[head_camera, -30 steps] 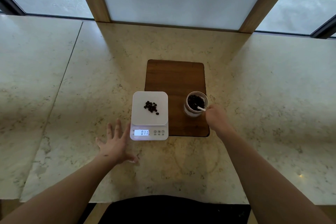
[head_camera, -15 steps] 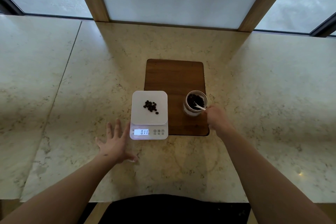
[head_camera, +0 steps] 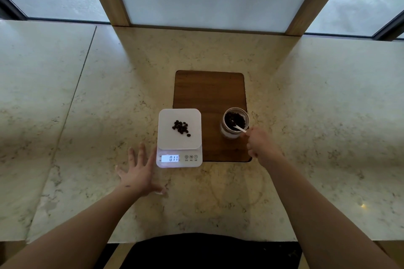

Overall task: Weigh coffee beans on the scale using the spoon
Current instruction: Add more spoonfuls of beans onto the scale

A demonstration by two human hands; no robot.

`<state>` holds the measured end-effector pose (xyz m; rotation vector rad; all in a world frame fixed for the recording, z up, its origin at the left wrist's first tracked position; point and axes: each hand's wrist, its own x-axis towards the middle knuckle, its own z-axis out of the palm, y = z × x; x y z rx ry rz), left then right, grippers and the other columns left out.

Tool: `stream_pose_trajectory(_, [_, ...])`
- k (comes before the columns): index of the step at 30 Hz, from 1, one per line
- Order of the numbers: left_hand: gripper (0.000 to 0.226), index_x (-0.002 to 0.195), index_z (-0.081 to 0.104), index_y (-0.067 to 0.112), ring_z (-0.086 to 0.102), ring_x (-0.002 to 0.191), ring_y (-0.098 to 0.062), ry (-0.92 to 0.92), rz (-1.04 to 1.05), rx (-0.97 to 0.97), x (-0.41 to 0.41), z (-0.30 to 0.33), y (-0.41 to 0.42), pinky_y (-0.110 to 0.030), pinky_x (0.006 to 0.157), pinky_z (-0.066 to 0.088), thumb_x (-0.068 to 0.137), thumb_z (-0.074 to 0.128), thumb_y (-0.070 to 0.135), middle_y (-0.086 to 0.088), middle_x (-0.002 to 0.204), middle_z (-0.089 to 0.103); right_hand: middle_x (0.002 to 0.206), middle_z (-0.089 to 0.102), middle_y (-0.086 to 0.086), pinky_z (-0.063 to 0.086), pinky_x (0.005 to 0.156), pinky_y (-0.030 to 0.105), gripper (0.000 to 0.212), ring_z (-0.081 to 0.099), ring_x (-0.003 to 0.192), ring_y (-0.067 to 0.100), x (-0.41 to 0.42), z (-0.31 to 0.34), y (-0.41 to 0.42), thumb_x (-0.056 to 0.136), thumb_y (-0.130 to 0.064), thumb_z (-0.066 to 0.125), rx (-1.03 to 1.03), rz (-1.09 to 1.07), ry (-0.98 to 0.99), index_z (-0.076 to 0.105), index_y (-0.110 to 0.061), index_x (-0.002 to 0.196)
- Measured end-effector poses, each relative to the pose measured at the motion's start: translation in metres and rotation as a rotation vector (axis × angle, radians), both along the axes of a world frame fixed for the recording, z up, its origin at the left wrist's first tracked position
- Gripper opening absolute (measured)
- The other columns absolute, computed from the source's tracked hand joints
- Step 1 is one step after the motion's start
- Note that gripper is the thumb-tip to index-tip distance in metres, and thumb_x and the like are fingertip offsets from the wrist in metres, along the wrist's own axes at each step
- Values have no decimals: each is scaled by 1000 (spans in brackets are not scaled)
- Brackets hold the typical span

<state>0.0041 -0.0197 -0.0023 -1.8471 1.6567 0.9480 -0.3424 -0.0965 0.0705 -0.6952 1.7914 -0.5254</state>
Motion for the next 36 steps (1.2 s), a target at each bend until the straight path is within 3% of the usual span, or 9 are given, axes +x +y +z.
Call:
stream_pose_trajectory(3, [158, 139, -46, 48, -49, 137, -36, 11, 3, -5, 0, -1, 1, -83, 109, -2, 46, 77, 85, -1, 151, -54, 66, 41, 2, 26, 50, 31, 30, 35, 55, 17, 2, 0, 2, 99, -8, 38, -16, 46, 94, 59, -15, 78])
stream_pose_trajectory(8, [158, 139, -46, 49, -48, 138, -36, 18, 5, -8, 1, -1, 2, -83, 108, -3, 46, 77, 85, -1, 150, -54, 69, 52, 3, 28, 48, 30, 22, 48, 59, 17, 3, 1, 9, 97, -11, 38, -279, 329, 671, 50, -13, 79])
stream_pose_trajectory(11, [158, 138, -47, 50, -48, 138, -35, 18, 7, -12, 1, -2, 2, -83, 108, -2, 47, 77, 84, 0, 151, -54, 65, 49, 3, 25, 44, 31, 16, 46, 55, 17, -1, 2, 7, 95, -6, 41, -330, 364, 854, 46, -12, 81])
stream_pose_trajectory(20, [157, 136, -47, 51, -50, 136, -36, 30, 8, -18, 3, -4, 1, -83, 108, -5, 43, 75, 86, -1, 150, -55, 83, 55, 5, 30, 51, 30, 18, 48, 67, 16, 7, -2, -2, 95, -7, 36, -158, 294, 592, 54, -9, 93])
stream_pose_trajectory(25, [158, 137, -47, 49, -50, 137, -36, 17, 9, -8, 2, -4, 1, -83, 108, -5, 42, 74, 86, -1, 150, -55, 69, 45, 4, 25, 50, 30, 22, 38, 58, 17, 9, -4, -6, 89, -2, 36, -113, 171, 446, 43, -12, 71])
stream_pose_trajectory(29, [158, 139, -46, 48, -49, 137, -36, 22, 2, -4, 2, -3, 2, -82, 108, -4, 43, 74, 87, -1, 150, -55, 63, 41, 5, 25, 50, 30, 26, 36, 55, 18, 11, -2, -3, 86, 0, 37, -117, 179, 445, 39, -12, 63])
stream_pose_trajectory(31, [158, 139, -45, 48, -49, 137, -36, 20, -2, 0, 2, -3, 1, -83, 108, -4, 44, 74, 87, -1, 150, -55, 67, 44, 4, 29, 51, 31, 22, 39, 58, 18, 11, -1, -3, 89, -4, 39, -112, 254, 490, 46, -10, 70])
stream_pose_trajectory(36, [157, 139, -46, 47, -52, 135, -36, 30, 3, 9, 2, -4, 1, -83, 107, -6, 44, 73, 86, -1, 148, -56, 93, 55, 12, 42, 76, 36, 14, 49, 84, 25, 12, -1, -3, 96, -13, 41, -98, 315, 484, 53, -10, 93])
